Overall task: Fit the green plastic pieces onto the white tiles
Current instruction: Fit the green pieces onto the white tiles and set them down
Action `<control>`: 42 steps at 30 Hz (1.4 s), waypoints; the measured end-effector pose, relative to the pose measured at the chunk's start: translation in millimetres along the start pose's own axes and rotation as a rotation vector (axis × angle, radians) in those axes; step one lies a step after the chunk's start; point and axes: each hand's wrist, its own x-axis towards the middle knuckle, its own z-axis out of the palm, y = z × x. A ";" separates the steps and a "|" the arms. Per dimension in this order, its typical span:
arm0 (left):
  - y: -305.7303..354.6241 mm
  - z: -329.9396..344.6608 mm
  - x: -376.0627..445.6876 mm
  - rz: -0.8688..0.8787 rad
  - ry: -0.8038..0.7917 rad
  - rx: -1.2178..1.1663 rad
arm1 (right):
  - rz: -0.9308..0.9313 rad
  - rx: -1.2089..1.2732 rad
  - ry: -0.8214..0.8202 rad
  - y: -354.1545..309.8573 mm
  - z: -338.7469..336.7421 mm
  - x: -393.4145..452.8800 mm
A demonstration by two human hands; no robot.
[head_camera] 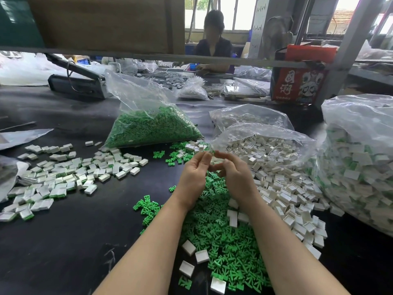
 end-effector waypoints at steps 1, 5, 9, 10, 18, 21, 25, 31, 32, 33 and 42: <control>1.8 0.0 0.0 0.014 -0.007 0.009 | 0.013 0.046 0.020 -1.1 0.1 0.5; 3.2 2.1 -0.3 0.037 -0.041 0.022 | 0.157 0.289 -0.057 -6.3 -3.3 0.4; 2.1 2.5 -0.1 0.016 -0.025 0.200 | 0.219 0.437 -0.152 -6.8 -6.8 0.0; 3.0 2.4 -0.8 0.027 -0.020 0.240 | 0.219 0.475 -0.159 -6.3 -7.4 -0.1; 6.8 4.6 -0.3 0.141 0.123 0.249 | 0.237 0.730 -0.171 -5.3 -11.5 -1.0; 9.1 2.9 2.2 0.229 0.192 0.238 | 0.249 0.787 -0.175 -4.4 -12.8 0.3; 13.3 0.6 4.7 0.186 0.165 0.158 | 0.238 0.791 -0.164 -4.8 -14.6 0.4; 23.2 1.2 3.4 0.157 0.166 0.152 | 0.183 0.741 -0.116 -8.2 -15.5 1.0; 24.4 1.7 2.9 0.152 0.165 0.155 | 0.180 0.737 -0.112 -8.7 -15.8 0.9; 25.6 2.1 2.4 0.148 0.164 0.158 | 0.176 0.732 -0.111 -8.9 -15.8 1.0; 27.5 1.6 1.3 0.118 0.152 0.125 | 0.169 0.701 -0.137 -6.8 -17.3 2.1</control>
